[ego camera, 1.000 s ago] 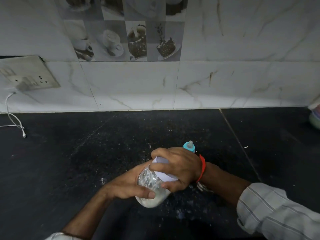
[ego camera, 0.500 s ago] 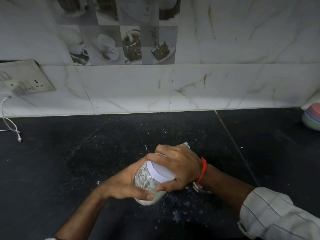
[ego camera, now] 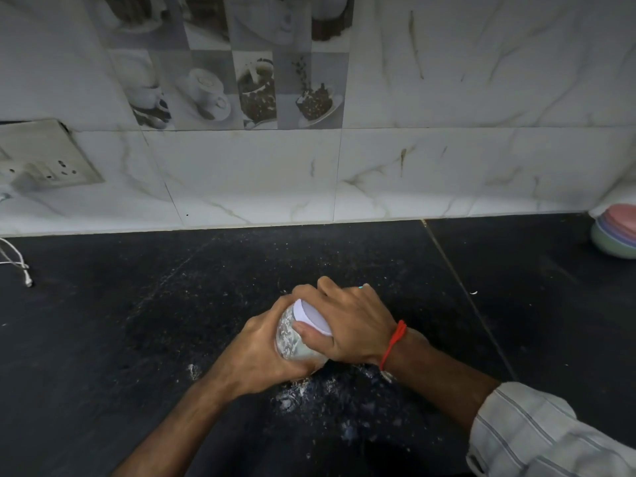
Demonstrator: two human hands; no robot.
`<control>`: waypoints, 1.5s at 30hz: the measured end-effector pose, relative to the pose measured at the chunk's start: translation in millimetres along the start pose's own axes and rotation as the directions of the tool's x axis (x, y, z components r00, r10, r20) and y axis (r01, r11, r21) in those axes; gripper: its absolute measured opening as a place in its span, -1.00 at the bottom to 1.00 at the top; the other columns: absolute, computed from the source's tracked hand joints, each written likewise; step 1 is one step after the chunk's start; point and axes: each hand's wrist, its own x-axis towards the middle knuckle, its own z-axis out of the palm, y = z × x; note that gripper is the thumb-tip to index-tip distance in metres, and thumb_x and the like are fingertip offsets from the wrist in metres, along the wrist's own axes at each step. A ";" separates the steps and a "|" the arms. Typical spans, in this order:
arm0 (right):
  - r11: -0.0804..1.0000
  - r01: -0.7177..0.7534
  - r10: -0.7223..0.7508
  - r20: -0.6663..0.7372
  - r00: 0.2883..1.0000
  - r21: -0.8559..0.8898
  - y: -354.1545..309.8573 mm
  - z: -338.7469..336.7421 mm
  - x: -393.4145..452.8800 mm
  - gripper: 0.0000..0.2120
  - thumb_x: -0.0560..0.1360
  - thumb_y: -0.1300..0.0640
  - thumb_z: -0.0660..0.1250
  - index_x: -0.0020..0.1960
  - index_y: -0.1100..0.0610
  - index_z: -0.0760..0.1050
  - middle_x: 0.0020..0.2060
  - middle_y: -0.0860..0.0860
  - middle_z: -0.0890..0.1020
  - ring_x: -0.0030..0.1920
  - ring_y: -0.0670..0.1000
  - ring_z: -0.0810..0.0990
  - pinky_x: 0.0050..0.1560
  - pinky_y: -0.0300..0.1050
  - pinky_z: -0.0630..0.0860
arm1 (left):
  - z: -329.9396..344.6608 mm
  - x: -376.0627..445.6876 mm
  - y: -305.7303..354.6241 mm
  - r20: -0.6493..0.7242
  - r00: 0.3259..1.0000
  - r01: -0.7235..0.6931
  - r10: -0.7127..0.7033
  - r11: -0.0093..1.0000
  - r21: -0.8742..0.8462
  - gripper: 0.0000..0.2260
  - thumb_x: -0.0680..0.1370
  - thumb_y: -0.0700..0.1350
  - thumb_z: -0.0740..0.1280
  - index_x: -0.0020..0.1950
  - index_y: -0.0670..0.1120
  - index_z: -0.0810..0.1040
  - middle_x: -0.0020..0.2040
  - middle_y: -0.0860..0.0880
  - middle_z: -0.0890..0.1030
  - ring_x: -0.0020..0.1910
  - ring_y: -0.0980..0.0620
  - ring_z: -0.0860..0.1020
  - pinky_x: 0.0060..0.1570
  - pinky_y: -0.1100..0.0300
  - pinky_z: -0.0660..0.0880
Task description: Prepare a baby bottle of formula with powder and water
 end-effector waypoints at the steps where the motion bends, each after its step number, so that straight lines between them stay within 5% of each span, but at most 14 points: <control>1: 0.998 -0.063 0.063 0.042 0.997 0.002 -3.6 -1.0 0.9 -0.40 0.53 -0.44 -0.09 0.38 -0.14 0.35 -0.02 -0.02 0.53 -0.23 0.15 0.66 -0.23 0.00 0.51 | 0.7 -0.1 -3.9 -0.007 1.000 0.015 -0.015 1.000 0.013 -0.16 0.25 0.17 0.71 0.42 0.30 0.35 0.11 0.28 0.63 0.05 0.20 0.67 -0.09 0.17 0.67; 5: 0.936 -0.275 0.250 0.133 0.959 0.221 -6.5 -13.1 3.6 -0.35 0.50 -0.53 -0.16 0.48 -0.28 0.16 0.14 -0.08 0.50 0.04 0.04 0.64 0.09 0.04 0.55 | 1.9 2.7 -13.9 -0.095 0.992 0.078 -0.085 0.994 -0.076 -0.04 0.18 0.37 0.63 0.47 0.31 0.24 0.21 0.21 0.59 0.09 0.27 0.65 -0.04 0.21 0.67; 9: 0.788 -0.463 0.493 0.035 0.869 0.406 17.6 -13.2 -10.9 -0.43 0.56 -0.44 0.05 0.51 -0.26 0.20 0.12 -0.16 0.49 0.07 -0.10 0.57 0.09 0.04 0.59 | 5.6 20.4 -31.0 -0.369 0.910 0.112 -0.190 0.968 -0.223 -0.06 0.22 0.40 0.50 0.52 0.23 0.19 0.33 0.12 0.51 0.27 0.24 0.55 0.26 0.21 0.49; 13: 0.791 -0.586 0.575 0.115 0.810 0.174 43.2 -10.2 -51.7 -0.35 0.52 -0.33 0.31 0.52 -0.16 0.25 0.28 -0.07 0.48 0.27 0.02 0.47 0.19 -0.03 0.49 | 11.5 47.3 -53.7 -0.418 0.846 0.247 -0.332 0.938 -0.245 0.00 0.18 0.35 0.52 0.53 0.26 0.13 0.42 -0.05 0.34 0.45 -0.05 0.25 0.45 -0.03 0.30; 17: 0.769 -0.622 0.621 0.405 0.672 -0.148 56.7 -6.2 -91.2 0.00 0.35 -0.50 0.35 0.62 -0.23 -0.03 0.54 -0.01 0.19 0.45 0.16 0.29 0.43 0.12 0.32 | 29.4 65.5 -75.9 -0.371 0.858 0.290 -0.356 0.931 -0.223 -0.07 0.17 0.22 0.63 0.37 0.29 0.12 0.45 -0.08 0.42 0.46 -0.17 0.40 0.41 -0.16 0.48; 21: 0.728 -0.670 0.622 0.551 0.556 -0.145 60.5 7.3 -115.9 0.06 0.33 -0.39 0.45 0.61 -0.29 -0.12 0.60 -0.03 0.04 0.50 0.20 0.27 0.46 0.19 0.34 | 52.7 68.9 -89.1 -0.352 0.869 0.289 -0.347 0.934 -0.208 -0.09 0.34 -0.07 0.70 0.44 0.08 0.13 0.39 -0.02 0.42 0.39 -0.08 0.45 0.30 0.03 0.50; 27: 0.684 -0.729 0.648 0.455 0.610 0.003 73.4 21.4 -119.7 -0.17 0.48 -0.15 0.44 0.61 -0.20 0.06 0.47 -0.09 0.24 0.37 0.07 0.39 0.26 0.03 0.53 | 67.0 71.3 -98.3 -0.336 0.877 0.301 -0.345 0.937 -0.177 -0.09 0.37 -0.12 0.68 0.51 -0.09 0.14 0.37 -0.01 0.45 0.33 -0.01 0.46 0.25 0.12 0.44; 45: 0.670 -0.736 0.651 0.399 0.645 0.096 140.9 32.1 -65.5 -0.23 0.50 0.01 0.49 0.59 -0.10 0.18 0.57 -0.06 0.27 0.45 0.15 0.35 0.42 0.12 0.39 | 69.7 81.5 -98.6 -0.341 0.868 0.340 -0.361 0.933 -0.120 -0.08 0.36 -0.06 0.69 0.48 -0.08 0.13 0.45 -0.13 0.47 0.40 -0.16 0.51 0.30 -0.02 0.51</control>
